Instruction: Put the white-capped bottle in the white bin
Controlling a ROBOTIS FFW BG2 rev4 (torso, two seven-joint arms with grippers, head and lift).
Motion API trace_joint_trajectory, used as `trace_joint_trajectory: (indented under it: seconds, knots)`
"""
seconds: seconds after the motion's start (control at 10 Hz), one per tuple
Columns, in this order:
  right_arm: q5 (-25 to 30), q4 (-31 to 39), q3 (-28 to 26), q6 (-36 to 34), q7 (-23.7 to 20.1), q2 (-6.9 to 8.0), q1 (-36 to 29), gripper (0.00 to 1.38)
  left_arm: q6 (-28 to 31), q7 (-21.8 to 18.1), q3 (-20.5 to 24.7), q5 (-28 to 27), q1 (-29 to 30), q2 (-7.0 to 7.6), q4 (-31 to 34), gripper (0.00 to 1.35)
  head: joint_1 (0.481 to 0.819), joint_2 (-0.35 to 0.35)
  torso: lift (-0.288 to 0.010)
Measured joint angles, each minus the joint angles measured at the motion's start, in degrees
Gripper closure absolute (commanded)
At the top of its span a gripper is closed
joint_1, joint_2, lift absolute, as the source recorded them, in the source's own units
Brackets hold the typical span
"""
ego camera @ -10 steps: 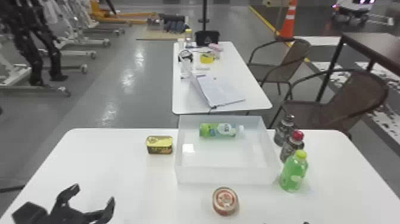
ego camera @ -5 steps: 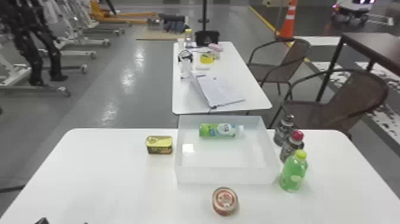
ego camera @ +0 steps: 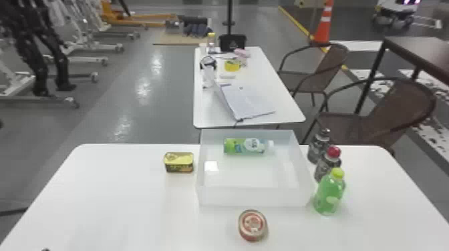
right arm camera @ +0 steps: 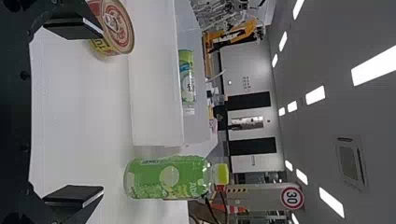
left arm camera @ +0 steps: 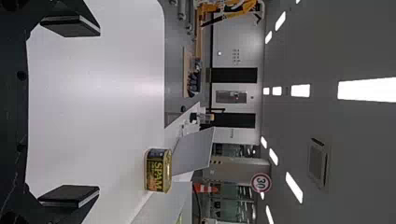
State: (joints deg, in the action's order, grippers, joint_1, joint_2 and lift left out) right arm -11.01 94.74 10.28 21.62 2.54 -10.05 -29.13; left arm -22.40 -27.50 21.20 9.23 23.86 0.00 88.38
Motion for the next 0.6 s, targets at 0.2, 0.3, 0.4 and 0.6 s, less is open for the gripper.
trace_joint_trajectory:
  seconds: [0.2, 0.3, 0.4, 0.6]
  knots:
    - [0.2, 0.4, 0.0, -0.3, 0.0, -0.06, -0.4, 0.11, -0.4, 0.0, -0.3, 0.3, 0.0, 0.00, -0.3, 0.11, 0.549, 0.000, -0.100]
    - [0.4, 0.6, 0.0, -0.4, 0.0, -0.10, -0.6, 0.11, -0.4, 0.0, -0.5, 0.6, -0.1, 0.00, -0.5, 0.11, 0.549, 0.000, -0.100]
    - [0.7, 0.9, 0.0, -0.6, 0.0, -0.17, -0.8, 0.11, -0.6, 0.2, -0.7, 0.9, -0.1, 0.00, -0.6, 0.11, 0.549, 0.000, -0.100]
    - [1.0, 1.2, 0.0, -0.8, 0.0, -0.32, -0.9, 0.11, -0.7, 0.3, -0.9, 1.2, -0.1, 0.00, -0.8, 0.11, 0.549, 0.000, -0.100]
